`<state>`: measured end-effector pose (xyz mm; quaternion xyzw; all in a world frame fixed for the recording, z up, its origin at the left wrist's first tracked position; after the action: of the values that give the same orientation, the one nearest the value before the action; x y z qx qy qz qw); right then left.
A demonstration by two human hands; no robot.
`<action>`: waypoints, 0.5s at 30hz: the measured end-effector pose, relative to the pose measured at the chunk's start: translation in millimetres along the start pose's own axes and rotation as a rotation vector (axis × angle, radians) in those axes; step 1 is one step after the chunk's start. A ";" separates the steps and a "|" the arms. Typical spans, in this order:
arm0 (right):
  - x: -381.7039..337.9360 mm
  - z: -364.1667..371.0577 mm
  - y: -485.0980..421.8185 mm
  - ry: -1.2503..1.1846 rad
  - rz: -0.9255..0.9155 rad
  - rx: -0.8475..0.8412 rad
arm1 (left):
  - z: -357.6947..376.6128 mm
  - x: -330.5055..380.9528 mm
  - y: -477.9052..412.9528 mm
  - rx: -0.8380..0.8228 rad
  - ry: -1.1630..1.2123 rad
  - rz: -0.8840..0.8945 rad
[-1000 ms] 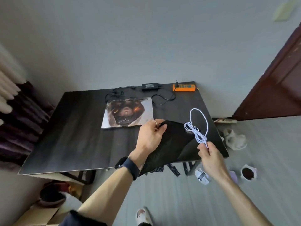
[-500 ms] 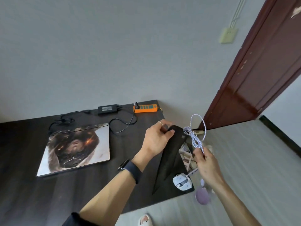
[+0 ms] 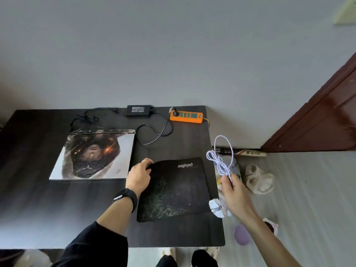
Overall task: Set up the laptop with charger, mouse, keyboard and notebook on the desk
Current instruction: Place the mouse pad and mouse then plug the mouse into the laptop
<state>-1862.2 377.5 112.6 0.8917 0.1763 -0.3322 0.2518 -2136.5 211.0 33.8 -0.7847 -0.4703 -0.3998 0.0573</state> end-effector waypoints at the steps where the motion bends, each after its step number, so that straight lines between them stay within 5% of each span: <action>1: -2.4 -1.2 -6.6 0.014 -0.031 -0.028 | 2.4 -3.9 -0.7 0.039 -0.018 -0.009; 15: -24.2 35.0 -39.6 0.017 -0.080 -0.230 | 10.1 -31.7 -33.1 0.132 -0.012 -0.038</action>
<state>-1916.3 386.3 93.1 0.8520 0.2509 -0.3119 0.3374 -2164.3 212.0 -4.1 -0.7725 -0.5106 -0.3644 0.0985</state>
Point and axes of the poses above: each hand's wrist, its own y-axis away from the middle knuckle, its own z-axis out of the palm, x = y × z, the point moved 2 cm from there along -y, towards the middle knuckle, and after that the axes turned 11 degrees about y, right-handed, at the moved point
